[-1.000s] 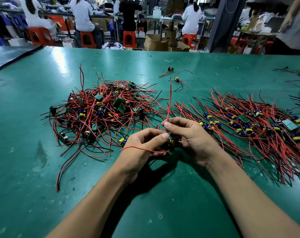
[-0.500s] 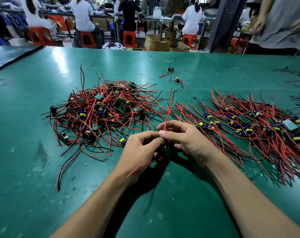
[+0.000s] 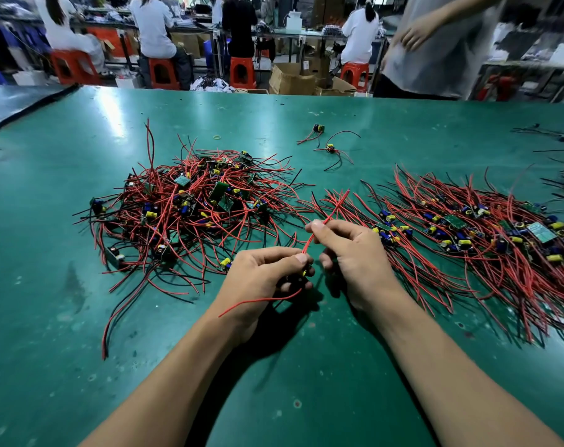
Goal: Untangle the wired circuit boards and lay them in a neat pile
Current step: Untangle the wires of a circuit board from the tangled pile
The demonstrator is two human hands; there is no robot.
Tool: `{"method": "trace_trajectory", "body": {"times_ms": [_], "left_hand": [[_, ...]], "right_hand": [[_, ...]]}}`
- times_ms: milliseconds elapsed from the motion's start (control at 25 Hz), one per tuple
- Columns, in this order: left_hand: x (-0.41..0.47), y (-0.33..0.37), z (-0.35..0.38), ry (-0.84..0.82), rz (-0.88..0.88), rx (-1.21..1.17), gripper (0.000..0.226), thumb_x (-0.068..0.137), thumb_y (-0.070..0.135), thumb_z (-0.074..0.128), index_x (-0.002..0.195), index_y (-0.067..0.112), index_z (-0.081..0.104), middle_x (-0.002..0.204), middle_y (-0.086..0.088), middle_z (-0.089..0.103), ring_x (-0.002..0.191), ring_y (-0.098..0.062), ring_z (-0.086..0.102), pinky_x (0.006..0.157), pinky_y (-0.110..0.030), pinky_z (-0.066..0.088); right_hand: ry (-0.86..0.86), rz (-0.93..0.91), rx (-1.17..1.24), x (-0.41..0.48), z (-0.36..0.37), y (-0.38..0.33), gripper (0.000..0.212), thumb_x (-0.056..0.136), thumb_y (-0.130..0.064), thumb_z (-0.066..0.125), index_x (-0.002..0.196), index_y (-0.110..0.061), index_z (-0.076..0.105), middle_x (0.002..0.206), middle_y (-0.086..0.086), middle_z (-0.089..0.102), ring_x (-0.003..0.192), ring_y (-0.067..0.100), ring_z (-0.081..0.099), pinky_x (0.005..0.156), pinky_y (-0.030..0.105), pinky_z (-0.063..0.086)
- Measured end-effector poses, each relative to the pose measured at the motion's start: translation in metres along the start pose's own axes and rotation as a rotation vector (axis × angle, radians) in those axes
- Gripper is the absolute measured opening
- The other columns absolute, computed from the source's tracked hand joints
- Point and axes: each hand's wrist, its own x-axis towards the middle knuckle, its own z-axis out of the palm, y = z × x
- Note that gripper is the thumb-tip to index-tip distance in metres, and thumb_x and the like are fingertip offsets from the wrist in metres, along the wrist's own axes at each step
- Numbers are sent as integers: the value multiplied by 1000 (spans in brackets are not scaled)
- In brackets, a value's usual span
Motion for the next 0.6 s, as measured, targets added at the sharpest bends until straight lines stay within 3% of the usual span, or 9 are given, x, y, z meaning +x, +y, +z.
{"method": "trace_trajectory", "body": {"times_ms": [200,320,480,600], "left_hand": [[-1,1,0,-34,-5,19,16,84,4,68,73,9,78,74,-12,72,55,-18,67,57,-18,55],[-1,0,0,-13,-10,-8,15,85,2,67,74,7,77,74,-14,72,53,-19,67,51,-18,53],[0,-4,-1,-4,-10,27,12,85,2,68,77,3,76,77,-16,66,54,-17,57,53,-19,51],[0,-4,-2,-38,-7,98,8,85,5,70,83,3,77,79,-13,69,58,-17,58,57,-20,45]], "right_hand": [[130,-49,137,7,-2,-1,19,94,-18,67,89,0,69,63,-3,54,38,6,36,38,16,26],[74,-29,256,6,-5,-5,17,94,-20,65,84,-7,69,64,-6,56,38,6,36,38,17,28],[-74,56,349,6,-12,-15,22,81,-34,67,79,-12,69,61,-7,53,42,5,38,38,17,27],[-54,61,349,6,-13,-16,23,88,-30,64,78,-11,69,60,-6,51,41,5,36,38,17,27]]}}
